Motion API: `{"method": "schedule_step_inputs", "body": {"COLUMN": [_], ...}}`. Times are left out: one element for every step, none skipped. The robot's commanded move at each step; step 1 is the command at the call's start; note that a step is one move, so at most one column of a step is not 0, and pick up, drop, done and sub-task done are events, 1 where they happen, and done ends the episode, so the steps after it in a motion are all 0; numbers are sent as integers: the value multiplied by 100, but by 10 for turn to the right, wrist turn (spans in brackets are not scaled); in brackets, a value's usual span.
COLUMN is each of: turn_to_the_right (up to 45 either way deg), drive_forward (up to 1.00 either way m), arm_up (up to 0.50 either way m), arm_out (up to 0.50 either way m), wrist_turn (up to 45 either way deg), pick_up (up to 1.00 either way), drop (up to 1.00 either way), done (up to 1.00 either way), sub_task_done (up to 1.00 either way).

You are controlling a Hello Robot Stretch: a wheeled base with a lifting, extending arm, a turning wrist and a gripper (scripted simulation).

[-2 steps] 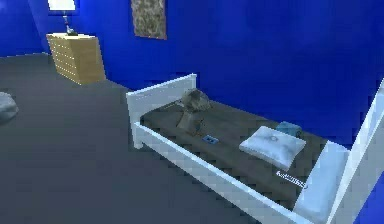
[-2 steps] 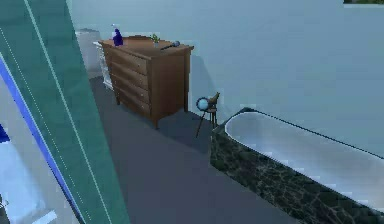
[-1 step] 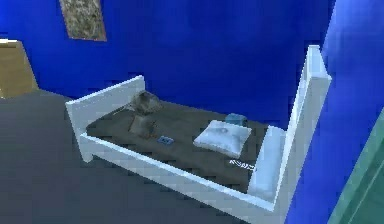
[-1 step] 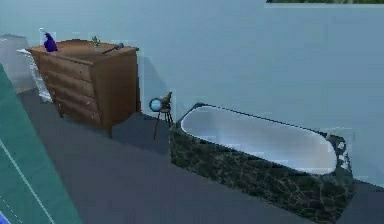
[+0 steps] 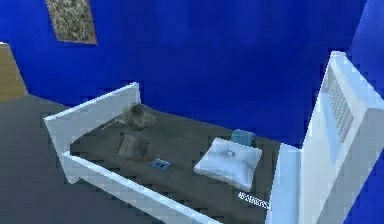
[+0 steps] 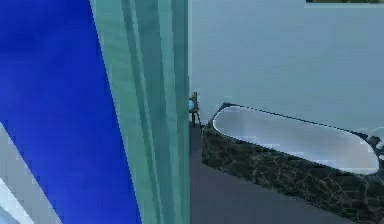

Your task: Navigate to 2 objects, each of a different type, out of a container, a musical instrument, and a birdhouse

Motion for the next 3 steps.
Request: {"method": "schedule_step_inputs", "body": {"turn_to_the_right": [0, -270, 0], "drive_forward": [45, 0, 0], "arm_up": [0, 0, 0], "arm_out": [0, 0, 0], "wrist_turn": [0, 0, 0], "pick_up": [0, 0, 0], "drop": [0, 0, 0], "done": [0, 0, 100], "sub_task_done": [0, 0, 0]}}
